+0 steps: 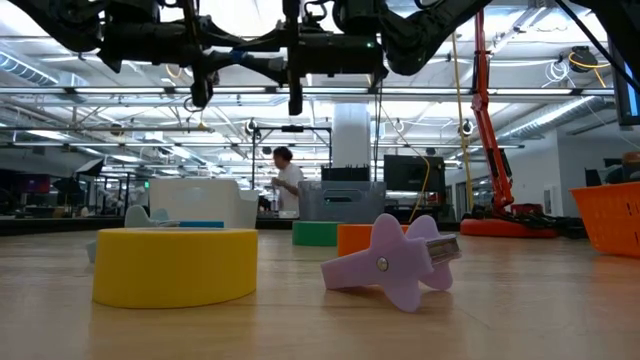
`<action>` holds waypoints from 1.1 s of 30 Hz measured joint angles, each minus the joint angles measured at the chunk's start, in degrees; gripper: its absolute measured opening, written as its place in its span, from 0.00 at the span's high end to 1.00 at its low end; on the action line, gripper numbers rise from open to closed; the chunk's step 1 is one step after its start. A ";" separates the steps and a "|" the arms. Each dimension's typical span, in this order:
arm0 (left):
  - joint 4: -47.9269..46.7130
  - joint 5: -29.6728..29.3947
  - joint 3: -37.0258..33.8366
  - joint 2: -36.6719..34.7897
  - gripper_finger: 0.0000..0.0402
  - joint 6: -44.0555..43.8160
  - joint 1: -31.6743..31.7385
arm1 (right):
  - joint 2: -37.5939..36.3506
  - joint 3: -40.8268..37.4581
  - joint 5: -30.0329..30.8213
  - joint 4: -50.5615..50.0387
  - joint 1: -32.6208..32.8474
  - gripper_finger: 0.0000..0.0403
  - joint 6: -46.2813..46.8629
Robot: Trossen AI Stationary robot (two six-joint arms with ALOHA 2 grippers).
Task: Pick and place Stapler, Stapler remover, tape
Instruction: Put the blue stapler into the white bin
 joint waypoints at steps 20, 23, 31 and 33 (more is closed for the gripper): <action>0.73 0.64 0.00 0.09 0.88 0.98 2.50 | -0.02 0.02 0.35 -1.01 -0.20 0.71 -0.46; 0.70 1.54 0.00 -0.07 0.88 1.38 4.20 | -0.02 0.02 0.12 -3.01 -0.73 0.68 -0.98; -5.25 3.42 0.00 -0.11 0.88 5.47 11.03 | -0.02 0.04 -3.03 -6.90 -3.27 0.66 -3.08; -9.60 2.46 0.00 -0.11 0.88 7.75 12.49 | -0.04 0.07 -6.35 -8.61 -4.24 0.66 -3.44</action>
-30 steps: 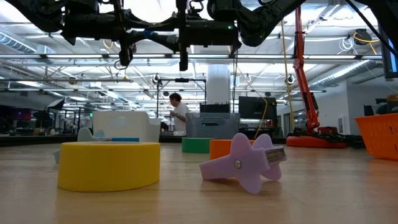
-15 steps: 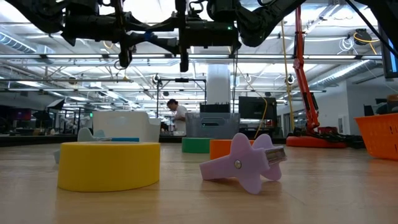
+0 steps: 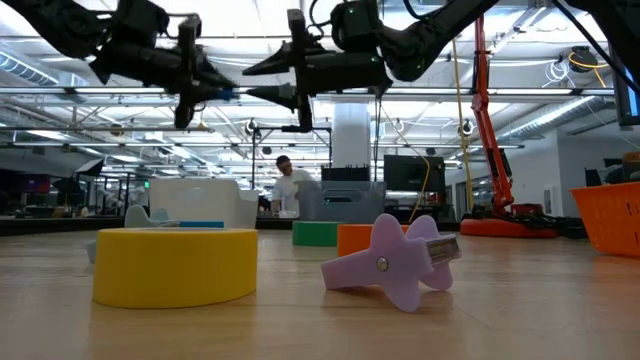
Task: Pick and place Stapler, Stapler remover, tape
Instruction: Put the blue stapler into the white bin
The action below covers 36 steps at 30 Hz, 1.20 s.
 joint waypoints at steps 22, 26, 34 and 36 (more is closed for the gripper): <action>-13.84 -30.68 0.72 11.29 0.88 6.39 -6.07 | -0.02 0.00 -17.67 -4.81 -3.65 0.67 -2.42; -16.15 -32.47 5.73 17.73 0.85 7.45 -5.55 | -0.02 0.00 -17.93 -4.79 -3.50 0.67 -2.35; -24.08 -36.01 14.01 29.08 0.88 10.04 -4.81 | -0.02 0.00 -19.62 -4.77 -3.34 0.68 -2.22; -24.71 -36.41 14.26 30.02 0.87 9.38 -4.42 | -0.02 0.00 -20.38 -4.69 -3.26 0.68 -2.29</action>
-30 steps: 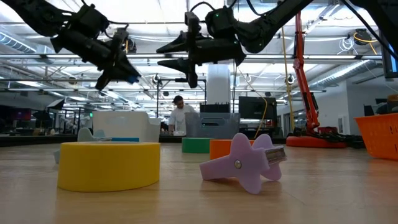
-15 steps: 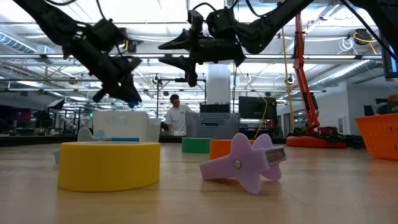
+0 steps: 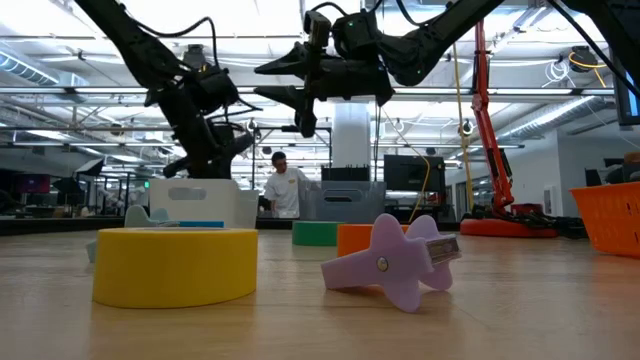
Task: Pick and place Stapler, Stapler remover, tape
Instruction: Put the blue stapler into the white bin, then put the orange tape into the black bin
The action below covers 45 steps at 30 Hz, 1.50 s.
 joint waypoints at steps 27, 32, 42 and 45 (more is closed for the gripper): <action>-1.07 5.70 1.41 2.62 0.60 -1.21 0.92 | 0.00 0.00 -0.36 3.82 0.02 0.68 0.37; -8.03 9.15 6.68 -5.28 0.56 -0.38 2.05 | 0.02 -0.04 -2.39 4.28 0.00 0.68 0.78; -26.36 9.20 7.42 -29.01 0.64 7.38 -0.93 | -0.14 -0.04 -15.03 4.66 0.30 0.69 1.05; -30.72 9.59 5.26 -35.57 0.67 6.25 -2.80 | -0.87 -0.04 -15.18 4.36 1.29 0.69 0.56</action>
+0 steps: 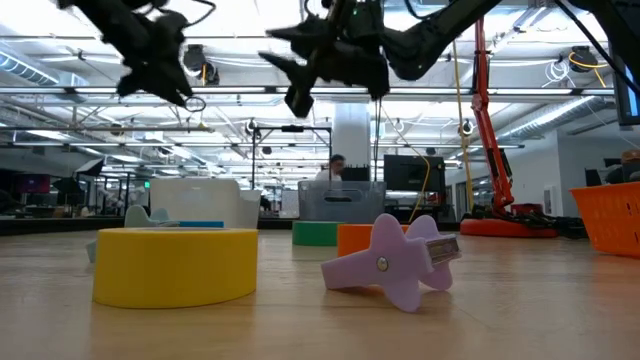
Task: Pick and place Stapler, Stapler remover, tape
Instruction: Put the orange tape into the black bin
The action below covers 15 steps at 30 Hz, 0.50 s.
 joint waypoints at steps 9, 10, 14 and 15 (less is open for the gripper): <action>1.15 2.74 -6.08 -17.08 0.71 -4.40 -7.10 | -1.43 0.00 0.13 0.30 2.78 0.70 -3.25; 1.74 2.17 -6.60 -18.61 0.71 -5.13 -7.94 | -1.43 0.00 0.14 0.30 3.06 0.70 -3.06; 1.92 -0.69 -8.15 -23.08 0.71 -6.35 -11.13 | -1.45 -0.25 0.32 -2.70 3.63 0.70 -6.40; 2.09 -1.60 -8.65 -24.13 0.71 -6.37 -11.96 | -1.59 -1.04 2.03 -4.35 3.76 0.70 -8.95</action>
